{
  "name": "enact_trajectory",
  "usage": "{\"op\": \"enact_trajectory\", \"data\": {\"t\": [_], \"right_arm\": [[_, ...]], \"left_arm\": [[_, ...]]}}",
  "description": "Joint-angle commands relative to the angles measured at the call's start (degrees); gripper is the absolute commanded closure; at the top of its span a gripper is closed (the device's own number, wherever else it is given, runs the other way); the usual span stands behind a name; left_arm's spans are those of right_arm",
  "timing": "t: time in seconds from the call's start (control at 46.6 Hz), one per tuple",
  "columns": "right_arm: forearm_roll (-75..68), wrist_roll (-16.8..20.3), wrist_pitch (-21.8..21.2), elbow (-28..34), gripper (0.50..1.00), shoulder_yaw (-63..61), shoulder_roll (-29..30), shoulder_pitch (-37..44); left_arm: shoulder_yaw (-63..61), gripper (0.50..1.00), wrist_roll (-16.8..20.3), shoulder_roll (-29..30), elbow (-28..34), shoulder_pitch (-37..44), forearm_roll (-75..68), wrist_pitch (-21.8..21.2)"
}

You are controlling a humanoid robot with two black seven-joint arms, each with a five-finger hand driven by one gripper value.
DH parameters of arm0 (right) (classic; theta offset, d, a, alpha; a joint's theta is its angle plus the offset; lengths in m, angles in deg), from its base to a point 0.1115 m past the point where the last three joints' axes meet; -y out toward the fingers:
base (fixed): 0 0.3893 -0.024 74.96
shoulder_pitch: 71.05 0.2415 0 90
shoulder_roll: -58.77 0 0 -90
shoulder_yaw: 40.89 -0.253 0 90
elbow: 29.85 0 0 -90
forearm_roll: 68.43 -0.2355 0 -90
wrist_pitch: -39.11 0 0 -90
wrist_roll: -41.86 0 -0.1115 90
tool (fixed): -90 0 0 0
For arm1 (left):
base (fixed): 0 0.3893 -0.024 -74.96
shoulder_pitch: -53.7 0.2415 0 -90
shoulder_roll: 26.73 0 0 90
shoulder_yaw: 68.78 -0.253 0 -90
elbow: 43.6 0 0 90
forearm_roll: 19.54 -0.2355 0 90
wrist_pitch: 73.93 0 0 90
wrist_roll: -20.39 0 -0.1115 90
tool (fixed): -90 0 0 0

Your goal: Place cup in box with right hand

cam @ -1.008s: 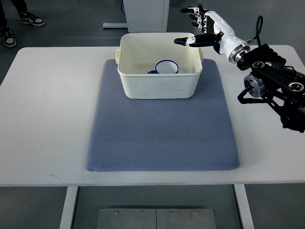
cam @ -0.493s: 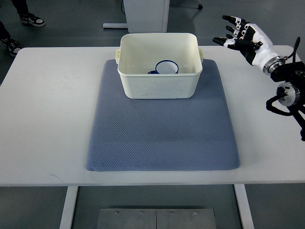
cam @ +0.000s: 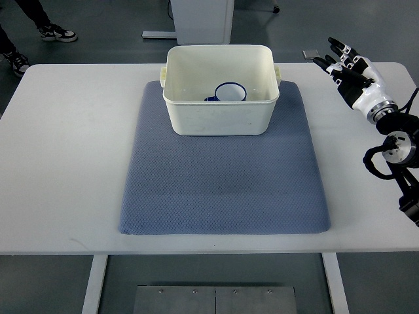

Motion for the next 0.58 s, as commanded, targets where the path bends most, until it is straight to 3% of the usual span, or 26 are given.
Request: {"op": "enact_trajectory", "data": {"t": [0.0,0.322,0.558], "right_arm": [[0.0,-0.1,0.0,-0.6,0.500,-1.7,1.7,-0.7],[-0.3,-0.1,0.0,-3.7,0.500,-6.4,6.9,-2.7],[-0.4,-0.1,0.0,-4.1,0.500,-7.0,7.3,-2.8]], "left_arm": [[0.0,0.500,0.0,0.0,0.0,0.0,0.0,0.0],[0.0,0.500,-0.1,0.0,0.0,0.0,0.0,0.0],[0.0,0.500,0.0,0.0,0.0,0.0,0.0,0.0]]}}
